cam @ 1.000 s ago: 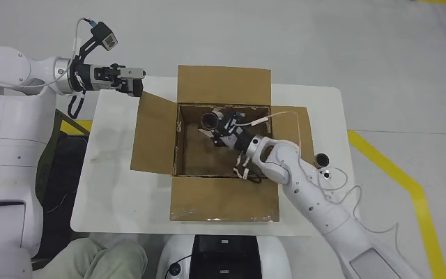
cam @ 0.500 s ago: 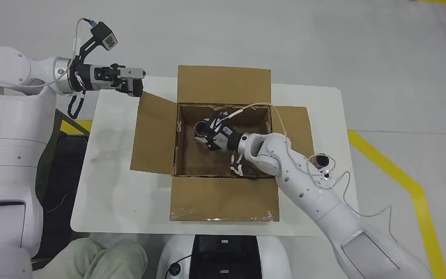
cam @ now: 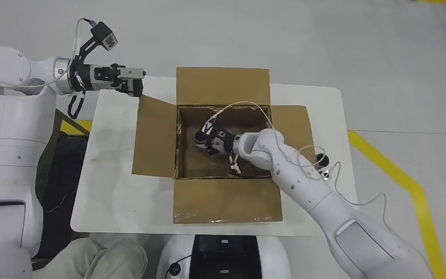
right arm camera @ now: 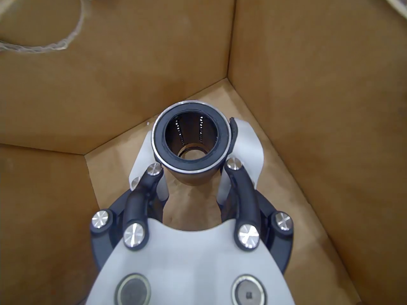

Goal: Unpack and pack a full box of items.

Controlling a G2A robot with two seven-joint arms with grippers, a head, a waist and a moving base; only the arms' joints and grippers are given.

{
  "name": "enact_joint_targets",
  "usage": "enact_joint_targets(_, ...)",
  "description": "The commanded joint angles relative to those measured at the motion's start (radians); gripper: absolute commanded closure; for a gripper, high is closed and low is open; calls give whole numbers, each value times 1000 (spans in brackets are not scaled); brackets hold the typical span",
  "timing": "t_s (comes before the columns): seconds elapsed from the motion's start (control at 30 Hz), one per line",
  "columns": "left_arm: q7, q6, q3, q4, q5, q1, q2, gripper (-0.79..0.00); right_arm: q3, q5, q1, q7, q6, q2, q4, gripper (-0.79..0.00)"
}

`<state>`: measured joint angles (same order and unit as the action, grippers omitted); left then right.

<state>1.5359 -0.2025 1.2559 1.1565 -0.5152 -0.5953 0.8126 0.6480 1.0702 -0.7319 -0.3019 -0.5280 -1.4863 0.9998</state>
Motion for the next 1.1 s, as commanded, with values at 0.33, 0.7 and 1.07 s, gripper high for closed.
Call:
enact_joint_targets(0.33, 0, 0, 0, 0, 0, 0, 0, -785, -24, -6, 43, -43, -15, -32, -62, -234)
enact_joint_targets(0.7, 0, 0, 0, 0, 0, 0, 0, -785, -24, -15, 62, -92, -25, -48, -76, -345)
enact_joint_targets(1.07, 0, 0, 0, 0, 0, 0, 0, -785, 42, 11, 10, -129, -15, -18, 62, -785)
